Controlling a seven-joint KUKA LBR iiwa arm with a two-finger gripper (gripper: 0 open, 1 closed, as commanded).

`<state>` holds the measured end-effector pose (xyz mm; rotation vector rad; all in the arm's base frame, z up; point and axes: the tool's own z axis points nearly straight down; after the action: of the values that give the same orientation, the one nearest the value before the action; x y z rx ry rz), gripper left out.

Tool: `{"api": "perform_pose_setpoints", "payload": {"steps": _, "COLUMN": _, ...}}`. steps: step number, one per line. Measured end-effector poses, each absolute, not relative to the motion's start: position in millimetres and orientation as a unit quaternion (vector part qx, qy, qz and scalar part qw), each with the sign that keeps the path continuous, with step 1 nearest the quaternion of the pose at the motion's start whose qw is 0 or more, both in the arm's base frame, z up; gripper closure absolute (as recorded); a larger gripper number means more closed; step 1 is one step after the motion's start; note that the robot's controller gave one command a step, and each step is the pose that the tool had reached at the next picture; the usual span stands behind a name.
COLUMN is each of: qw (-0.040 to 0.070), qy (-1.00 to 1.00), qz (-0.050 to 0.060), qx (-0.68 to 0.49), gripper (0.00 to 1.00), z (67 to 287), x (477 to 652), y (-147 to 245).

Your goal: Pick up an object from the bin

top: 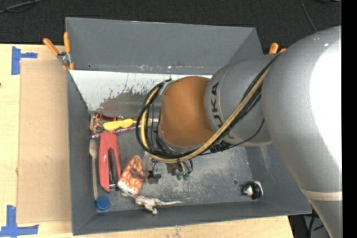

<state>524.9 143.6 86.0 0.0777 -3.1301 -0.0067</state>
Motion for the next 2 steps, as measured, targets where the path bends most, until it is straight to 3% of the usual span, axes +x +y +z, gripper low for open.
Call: {"api": "perform_pose_setpoints", "payload": {"steps": 2, "qw": 0.006, "qy": -1.0, "qz": -0.002, "qx": 0.02, "gripper": 1.0, "z": 95.1, "x": 528.0, "y": 157.2}}
